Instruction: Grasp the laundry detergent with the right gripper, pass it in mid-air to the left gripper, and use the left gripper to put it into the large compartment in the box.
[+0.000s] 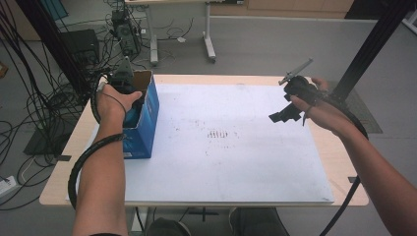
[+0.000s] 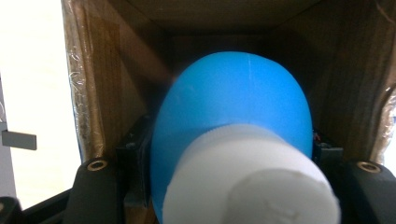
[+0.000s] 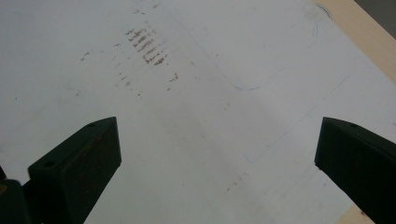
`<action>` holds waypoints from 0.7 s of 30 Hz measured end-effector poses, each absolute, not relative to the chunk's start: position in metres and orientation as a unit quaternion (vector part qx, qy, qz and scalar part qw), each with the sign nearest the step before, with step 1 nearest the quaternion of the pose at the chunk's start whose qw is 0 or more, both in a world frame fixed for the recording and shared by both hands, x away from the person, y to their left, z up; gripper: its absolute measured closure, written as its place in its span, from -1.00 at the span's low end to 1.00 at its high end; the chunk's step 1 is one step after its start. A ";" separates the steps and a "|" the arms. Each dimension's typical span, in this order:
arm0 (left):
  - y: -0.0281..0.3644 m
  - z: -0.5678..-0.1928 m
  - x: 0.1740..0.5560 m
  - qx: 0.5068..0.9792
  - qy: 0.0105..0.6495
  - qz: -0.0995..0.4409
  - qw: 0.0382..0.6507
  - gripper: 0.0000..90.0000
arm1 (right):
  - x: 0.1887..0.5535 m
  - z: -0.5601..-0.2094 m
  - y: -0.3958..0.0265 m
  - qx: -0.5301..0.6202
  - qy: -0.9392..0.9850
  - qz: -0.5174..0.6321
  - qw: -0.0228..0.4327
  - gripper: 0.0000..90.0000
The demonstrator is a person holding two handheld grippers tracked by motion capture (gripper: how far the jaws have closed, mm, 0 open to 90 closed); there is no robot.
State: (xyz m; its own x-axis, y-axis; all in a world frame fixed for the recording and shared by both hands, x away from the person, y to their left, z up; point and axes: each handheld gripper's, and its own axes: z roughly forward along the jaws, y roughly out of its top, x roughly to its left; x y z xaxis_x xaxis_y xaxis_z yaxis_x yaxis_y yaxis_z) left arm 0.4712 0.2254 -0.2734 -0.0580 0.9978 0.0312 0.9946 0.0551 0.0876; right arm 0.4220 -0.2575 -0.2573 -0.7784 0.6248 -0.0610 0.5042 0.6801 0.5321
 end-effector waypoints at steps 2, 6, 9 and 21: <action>0.225 -0.273 0.471 0.686 0.726 0.043 0.018 -0.21 | 0.422 -0.257 -0.258 0.311 0.908 0.253 0.120 -0.99; 0.225 -0.273 0.471 0.686 0.726 0.043 0.018 -0.21 | 0.422 -0.257 -0.258 0.311 0.908 0.253 0.120 -0.99; 0.225 -0.273 0.471 0.687 0.725 0.043 0.018 -0.21 | 0.422 -0.257 -0.259 0.312 0.908 0.252 0.120 -0.99; 0.224 -0.273 0.471 0.687 0.726 0.043 0.017 -0.21 | 0.422 -0.256 -0.260 0.311 0.908 0.253 0.121 -0.99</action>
